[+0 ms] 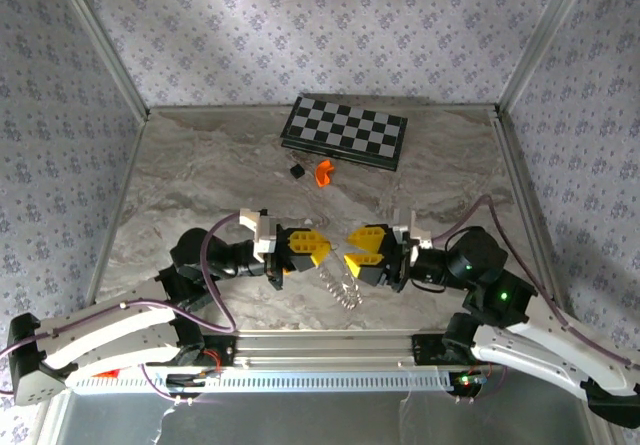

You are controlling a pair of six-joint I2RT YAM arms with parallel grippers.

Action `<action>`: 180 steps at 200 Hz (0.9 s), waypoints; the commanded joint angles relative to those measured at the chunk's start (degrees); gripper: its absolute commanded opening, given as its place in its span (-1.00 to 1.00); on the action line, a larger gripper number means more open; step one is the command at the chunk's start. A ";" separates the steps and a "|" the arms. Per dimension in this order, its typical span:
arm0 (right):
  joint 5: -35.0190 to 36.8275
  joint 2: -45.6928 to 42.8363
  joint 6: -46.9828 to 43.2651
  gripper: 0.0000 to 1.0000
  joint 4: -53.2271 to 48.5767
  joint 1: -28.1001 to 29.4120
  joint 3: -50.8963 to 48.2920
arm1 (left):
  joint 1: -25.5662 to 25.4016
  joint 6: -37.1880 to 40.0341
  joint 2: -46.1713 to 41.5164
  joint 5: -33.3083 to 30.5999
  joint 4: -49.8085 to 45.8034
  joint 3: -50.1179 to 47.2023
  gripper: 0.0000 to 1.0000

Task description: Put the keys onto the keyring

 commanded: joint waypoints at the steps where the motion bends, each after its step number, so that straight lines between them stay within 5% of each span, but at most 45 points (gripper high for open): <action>1: -2.85 0.10 1.09 -0.26 5.67 0.29 -0.17 | -0.56 0.56 -1.01 1.80 2.07 2.02 -1.00; 180: -3.07 1.29 2.42 -0.24 6.81 0.33 -0.89 | -0.56 -0.76 1.06 3.21 5.84 1.74 -1.00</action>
